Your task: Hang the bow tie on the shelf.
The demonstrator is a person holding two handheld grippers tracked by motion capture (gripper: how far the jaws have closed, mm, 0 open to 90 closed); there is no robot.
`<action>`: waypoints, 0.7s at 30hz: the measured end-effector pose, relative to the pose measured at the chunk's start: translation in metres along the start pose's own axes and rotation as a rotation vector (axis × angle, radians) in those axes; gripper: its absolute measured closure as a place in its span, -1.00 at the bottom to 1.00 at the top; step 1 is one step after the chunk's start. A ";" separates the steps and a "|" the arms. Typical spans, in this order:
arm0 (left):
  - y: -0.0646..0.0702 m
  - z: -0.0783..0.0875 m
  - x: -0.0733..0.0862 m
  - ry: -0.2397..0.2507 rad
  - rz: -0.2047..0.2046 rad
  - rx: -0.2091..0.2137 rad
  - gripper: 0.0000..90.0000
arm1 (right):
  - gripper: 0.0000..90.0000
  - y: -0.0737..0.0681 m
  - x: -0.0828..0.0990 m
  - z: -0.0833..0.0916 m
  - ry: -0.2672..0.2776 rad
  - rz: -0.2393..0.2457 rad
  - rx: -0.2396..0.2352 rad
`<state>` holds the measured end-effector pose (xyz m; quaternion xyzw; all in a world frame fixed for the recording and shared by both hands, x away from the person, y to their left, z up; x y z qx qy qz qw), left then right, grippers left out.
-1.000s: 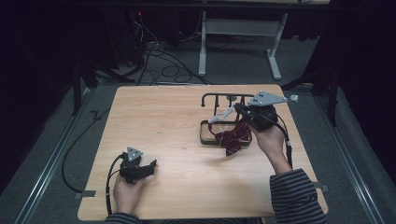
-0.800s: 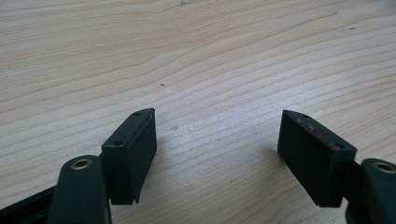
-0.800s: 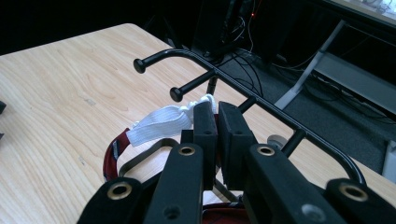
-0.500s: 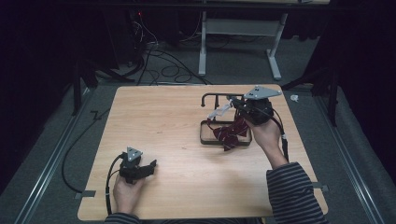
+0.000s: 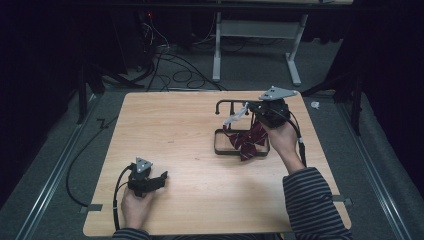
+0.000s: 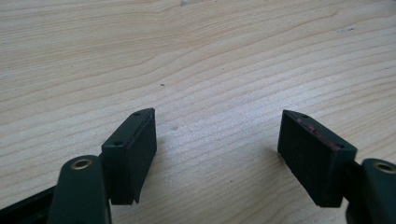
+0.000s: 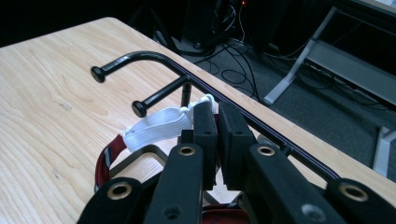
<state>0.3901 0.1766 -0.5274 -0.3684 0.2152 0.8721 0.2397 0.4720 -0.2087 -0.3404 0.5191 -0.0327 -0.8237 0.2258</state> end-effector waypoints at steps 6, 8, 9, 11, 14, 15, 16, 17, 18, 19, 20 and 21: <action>0.000 0.000 0.000 0.002 0.001 0.001 -0.36 | 0.97 0.002 -0.001 -0.007 -0.006 -0.009 0.006; 0.000 0.000 0.000 0.001 0.001 0.000 -0.36 | 0.97 0.002 -0.002 -0.008 -0.008 -0.012 0.008; 0.000 0.000 0.000 0.002 0.000 0.000 -0.36 | 0.97 0.003 -0.004 -0.008 -0.006 -0.014 0.012; 0.000 0.000 0.000 0.002 0.001 0.002 -0.36 | 0.97 0.005 -0.006 -0.008 -0.003 -0.017 0.016; 0.000 0.000 0.000 0.002 0.001 0.002 -0.36 | 0.97 0.006 -0.008 -0.008 0.002 -0.019 0.023; 0.000 0.000 0.000 0.002 0.001 0.002 -0.36 | 0.97 0.007 -0.009 -0.008 0.003 -0.018 0.024; 0.000 0.000 0.000 0.002 0.001 0.002 -0.36 | 0.97 0.007 -0.009 -0.009 0.001 -0.020 0.027; 0.000 0.000 0.000 0.003 0.001 0.002 -0.36 | 0.97 0.008 -0.009 -0.009 0.000 -0.020 0.028; 0.000 0.000 0.000 0.003 0.001 0.002 -0.36 | 0.97 0.008 -0.010 -0.009 0.002 -0.022 0.031; 0.000 0.000 0.000 0.003 0.002 0.002 -0.36 | 0.97 0.008 -0.010 -0.009 0.006 -0.022 0.031; 0.000 0.000 0.000 0.003 0.002 0.002 -0.36 | 0.97 0.009 -0.011 -0.009 0.007 -0.025 0.033; 0.000 0.000 0.000 0.003 0.002 0.002 -0.36 | 0.97 0.009 -0.011 -0.009 0.006 -0.027 0.033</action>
Point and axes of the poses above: each handheld gripper's, and its own axes: z roughly backward along the jaws, x roughly out of its underside, y roughly to its right, the point moved 3 cm from there along -z, roughly forward along the jaws, and after that the axes turned 14 degrees about x, right-handed, at the moved point
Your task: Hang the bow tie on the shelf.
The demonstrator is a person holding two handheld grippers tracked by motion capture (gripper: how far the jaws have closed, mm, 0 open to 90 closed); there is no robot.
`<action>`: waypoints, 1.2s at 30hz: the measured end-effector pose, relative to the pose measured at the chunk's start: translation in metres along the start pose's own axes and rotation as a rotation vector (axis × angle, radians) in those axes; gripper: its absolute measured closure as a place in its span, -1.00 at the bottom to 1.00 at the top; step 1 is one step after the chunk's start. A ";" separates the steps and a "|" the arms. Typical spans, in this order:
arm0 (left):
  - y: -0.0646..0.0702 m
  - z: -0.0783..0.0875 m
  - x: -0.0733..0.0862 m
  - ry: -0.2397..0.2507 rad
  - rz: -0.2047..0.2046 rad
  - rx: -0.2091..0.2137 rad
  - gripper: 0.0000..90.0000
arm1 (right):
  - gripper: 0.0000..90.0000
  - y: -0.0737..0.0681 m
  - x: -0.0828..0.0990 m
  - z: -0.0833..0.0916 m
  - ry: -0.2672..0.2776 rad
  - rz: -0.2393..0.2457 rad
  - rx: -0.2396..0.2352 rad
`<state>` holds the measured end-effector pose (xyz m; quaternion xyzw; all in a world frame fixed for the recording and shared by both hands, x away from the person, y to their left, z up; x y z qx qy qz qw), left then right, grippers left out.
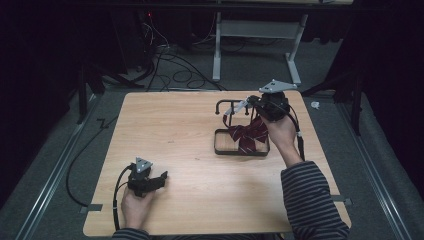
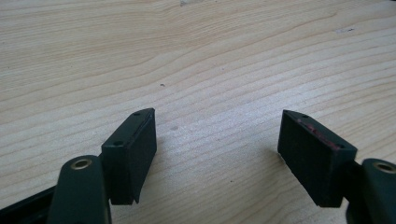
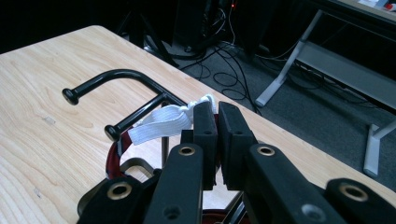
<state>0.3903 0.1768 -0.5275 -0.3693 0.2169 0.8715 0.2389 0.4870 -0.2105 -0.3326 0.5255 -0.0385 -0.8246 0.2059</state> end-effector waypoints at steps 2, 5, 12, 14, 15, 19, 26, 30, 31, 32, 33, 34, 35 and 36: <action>0.000 0.000 0.000 0.001 0.001 0.000 -0.36 | 0.97 0.001 -0.002 0.000 0.003 0.001 0.005; 0.000 0.000 0.000 0.001 0.001 0.001 -0.36 | 0.97 0.001 -0.004 0.000 0.010 -0.001 0.008; 0.000 0.000 0.000 0.000 0.003 0.002 -0.36 | 0.96 0.000 -0.004 -0.002 0.000 0.008 0.010; 0.000 0.000 0.000 0.000 0.003 0.002 -0.36 | 0.96 -0.001 -0.004 -0.003 0.000 0.010 0.011; 0.000 0.000 0.000 0.000 0.002 0.002 -0.36 | 0.96 -0.001 -0.003 -0.003 0.000 0.013 0.012; 0.000 0.000 0.000 0.000 0.003 0.002 -0.36 | 0.96 0.001 -0.002 -0.006 -0.008 0.002 0.021; 0.000 0.000 0.000 0.001 0.003 0.002 -0.36 | 0.96 0.002 -0.001 -0.007 -0.012 0.005 0.026; 0.000 0.000 0.000 0.001 0.003 0.002 -0.36 | 0.96 0.001 0.000 -0.009 -0.023 0.014 0.021; 0.000 0.000 0.000 0.001 0.003 0.002 -0.36 | 0.96 0.000 0.000 -0.010 -0.025 0.014 0.021; 0.000 0.000 0.000 0.001 0.004 0.002 -0.36 | 0.95 0.000 0.000 -0.010 -0.028 0.017 0.021; 0.000 0.000 0.000 0.002 0.004 0.002 -0.36 | 0.95 -0.001 0.000 -0.011 -0.032 0.016 0.018; 0.000 0.000 0.000 0.000 0.005 0.004 -0.36 | 0.95 -0.002 0.001 -0.011 -0.038 0.019 0.019; 0.000 0.000 0.000 0.000 0.005 0.005 -0.36 | 0.95 -0.002 0.001 -0.012 -0.040 0.019 0.015; 0.000 0.000 0.000 0.001 0.005 0.005 -0.36 | 0.95 -0.002 0.001 -0.012 -0.042 0.021 0.015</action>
Point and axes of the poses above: each handheld gripper's, and its own axes: z roughly backward along the jaws, x roughly out of its underside, y roughly to its right, the point moved 3 cm from there along -z, roughly forward along the jaws, and after that the axes turned 14 degrees about x, right-handed, at the moved point
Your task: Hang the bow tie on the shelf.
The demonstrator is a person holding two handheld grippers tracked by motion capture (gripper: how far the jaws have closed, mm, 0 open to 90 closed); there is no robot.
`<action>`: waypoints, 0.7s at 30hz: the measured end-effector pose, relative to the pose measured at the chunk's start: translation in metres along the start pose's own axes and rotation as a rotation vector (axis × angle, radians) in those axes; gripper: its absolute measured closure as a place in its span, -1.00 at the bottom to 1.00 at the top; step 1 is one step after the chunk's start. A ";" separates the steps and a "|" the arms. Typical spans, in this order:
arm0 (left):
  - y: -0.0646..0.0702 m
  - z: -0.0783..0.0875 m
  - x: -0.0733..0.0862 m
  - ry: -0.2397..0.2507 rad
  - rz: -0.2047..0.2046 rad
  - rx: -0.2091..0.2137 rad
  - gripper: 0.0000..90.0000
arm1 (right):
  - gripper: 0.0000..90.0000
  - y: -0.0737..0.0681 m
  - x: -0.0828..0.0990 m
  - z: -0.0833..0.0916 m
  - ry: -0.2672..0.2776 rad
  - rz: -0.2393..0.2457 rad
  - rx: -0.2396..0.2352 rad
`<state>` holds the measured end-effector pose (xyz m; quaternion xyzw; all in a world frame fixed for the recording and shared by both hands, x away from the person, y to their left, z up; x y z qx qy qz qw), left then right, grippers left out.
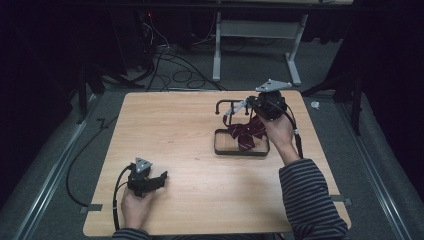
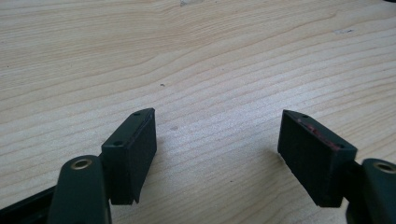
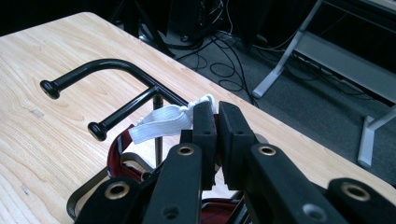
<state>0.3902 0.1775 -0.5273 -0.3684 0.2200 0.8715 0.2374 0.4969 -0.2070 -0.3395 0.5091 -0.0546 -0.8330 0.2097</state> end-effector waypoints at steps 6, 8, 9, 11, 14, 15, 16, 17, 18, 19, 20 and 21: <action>0.000 0.000 0.000 0.000 0.001 0.002 -0.36 | 0.86 0.000 0.000 0.001 -0.003 -0.008 -0.010; 0.000 0.000 0.000 0.000 0.001 0.003 -0.36 | 0.86 0.000 0.001 0.002 -0.001 -0.006 -0.005; 0.000 0.000 0.000 0.000 0.001 0.003 -0.36 | 0.86 -0.001 0.001 0.002 0.003 -0.008 -0.005; 0.000 0.000 0.000 0.000 0.001 0.003 -0.36 | 0.86 -0.001 0.002 0.003 0.005 -0.006 -0.006; 0.000 0.000 0.000 0.001 0.001 0.001 -0.36 | 0.86 0.001 0.004 0.006 0.010 -0.014 -0.004; 0.000 0.000 0.000 0.001 0.001 0.001 -0.36 | 0.86 0.002 0.004 0.007 0.014 -0.016 -0.003; 0.000 0.000 0.000 0.000 0.000 0.001 -0.36 | 0.86 0.002 0.005 0.008 0.017 -0.018 -0.003; 0.000 0.000 0.000 0.000 -0.001 0.000 -0.36 | 0.86 0.003 0.005 0.009 0.017 -0.018 -0.003; 0.000 0.000 0.000 -0.001 -0.001 0.000 -0.36 | 0.86 0.003 0.005 0.010 0.022 -0.020 -0.004; 0.000 0.000 0.000 0.001 -0.001 -0.002 -0.36 | 0.86 0.004 0.005 0.012 0.023 -0.023 -0.002; 0.000 0.000 0.000 0.001 -0.001 -0.002 -0.36 | 0.86 0.005 0.005 0.013 0.029 -0.023 -0.002; 0.000 0.000 0.000 0.000 -0.001 0.000 -0.36 | 0.85 0.006 0.005 0.014 0.029 -0.027 -0.004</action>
Point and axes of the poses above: each handheld gripper's, and its own axes: z roughly backward along the jaws, x roughly out of its underside, y roughly to its right, the point moved 3 cm from there along -z, roughly forward along the jaws, and after that the axes turned 14 degrees about x, right-handed, at the moved point
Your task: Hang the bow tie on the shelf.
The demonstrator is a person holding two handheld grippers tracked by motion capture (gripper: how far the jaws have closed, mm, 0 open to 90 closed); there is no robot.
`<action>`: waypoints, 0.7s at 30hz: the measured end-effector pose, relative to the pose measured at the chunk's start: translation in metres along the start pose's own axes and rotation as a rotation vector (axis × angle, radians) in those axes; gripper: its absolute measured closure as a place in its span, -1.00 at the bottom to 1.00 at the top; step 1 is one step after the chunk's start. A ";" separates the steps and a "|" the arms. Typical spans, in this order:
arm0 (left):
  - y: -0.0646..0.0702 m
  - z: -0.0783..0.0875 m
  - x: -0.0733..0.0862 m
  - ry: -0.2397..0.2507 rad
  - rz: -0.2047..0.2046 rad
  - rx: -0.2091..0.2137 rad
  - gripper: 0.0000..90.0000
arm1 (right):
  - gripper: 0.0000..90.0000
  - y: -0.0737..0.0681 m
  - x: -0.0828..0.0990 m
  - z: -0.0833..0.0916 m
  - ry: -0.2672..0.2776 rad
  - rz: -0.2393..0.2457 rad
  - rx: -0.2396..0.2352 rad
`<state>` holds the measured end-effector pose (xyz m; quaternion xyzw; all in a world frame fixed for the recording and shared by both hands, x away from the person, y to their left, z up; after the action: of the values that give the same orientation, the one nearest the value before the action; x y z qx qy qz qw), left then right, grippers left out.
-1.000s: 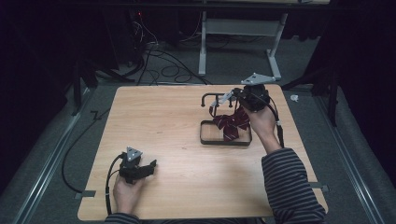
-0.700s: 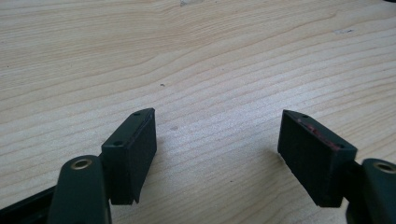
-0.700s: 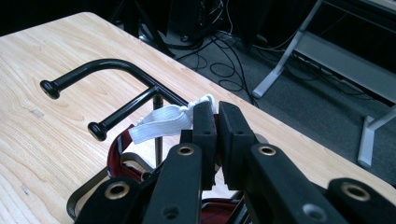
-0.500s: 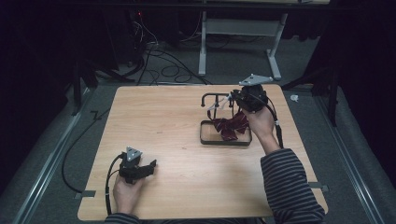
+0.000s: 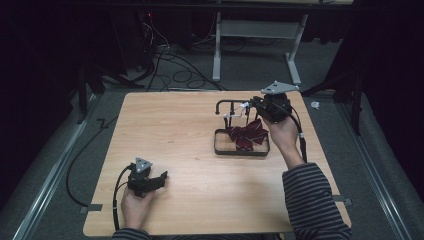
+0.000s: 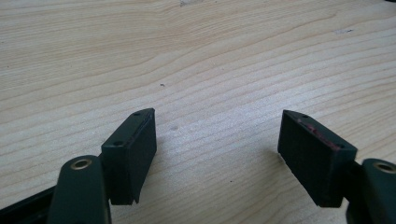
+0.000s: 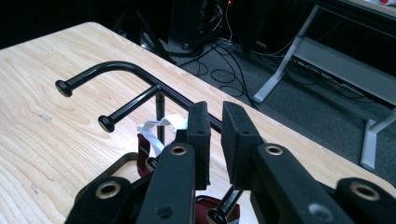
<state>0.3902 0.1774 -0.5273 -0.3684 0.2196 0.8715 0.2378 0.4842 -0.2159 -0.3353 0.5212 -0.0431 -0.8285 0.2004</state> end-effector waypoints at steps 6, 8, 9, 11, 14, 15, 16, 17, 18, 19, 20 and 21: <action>0.000 0.000 0.000 -0.002 -0.003 -0.003 -0.36 | 0.80 0.006 0.003 0.009 0.022 -0.011 0.005; 0.000 0.000 0.000 0.001 -0.004 -0.004 -0.36 | 0.79 0.007 0.005 0.012 0.027 -0.015 0.003; 0.000 0.000 0.000 0.000 -0.005 -0.004 -0.36 | 0.78 0.008 0.006 0.014 0.026 -0.018 0.005; 0.000 0.000 0.000 0.000 -0.005 -0.004 -0.36 | 0.77 0.009 0.008 0.016 0.032 -0.016 0.004; 0.000 0.000 0.000 -0.001 -0.005 -0.004 -0.36 | 0.74 0.012 0.012 0.019 0.033 -0.026 0.004; 0.001 0.000 0.000 -0.001 -0.006 -0.005 -0.36 | 0.73 0.012 0.013 0.020 0.030 -0.031 0.002; 0.001 0.000 0.000 -0.001 -0.006 -0.005 -0.36 | 0.72 0.013 0.013 0.020 0.033 -0.031 0.003; 0.001 0.000 0.000 -0.001 -0.006 -0.005 -0.36 | 0.71 0.015 0.014 0.021 0.037 -0.034 0.000; 0.001 0.000 0.000 -0.001 -0.006 -0.004 -0.36 | 0.70 0.015 0.015 0.022 0.041 -0.038 0.001; 0.001 0.000 0.000 -0.001 -0.006 -0.005 -0.36 | 0.69 0.016 0.016 0.024 0.042 -0.048 0.001; 0.001 0.000 0.000 -0.004 -0.007 -0.006 -0.36 | 0.69 0.017 0.017 0.025 0.044 -0.050 -0.004; 0.001 0.000 0.000 -0.004 -0.007 -0.007 -0.36 | 0.68 0.019 0.018 0.026 0.046 -0.050 -0.007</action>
<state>0.3901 0.1765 -0.5274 -0.3685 0.2149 0.8720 0.2400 0.4598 -0.2432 -0.3337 0.5404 -0.0226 -0.8211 0.1821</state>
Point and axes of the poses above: each handheld gripper's, and its own axes: z roughly backward along the jaws, x roughly out of its underside, y roughly to its right, the point moved 3 cm from there along -z, roughly forward along the jaws, and after that the axes turned 14 degrees about x, right-handed, at the moved point
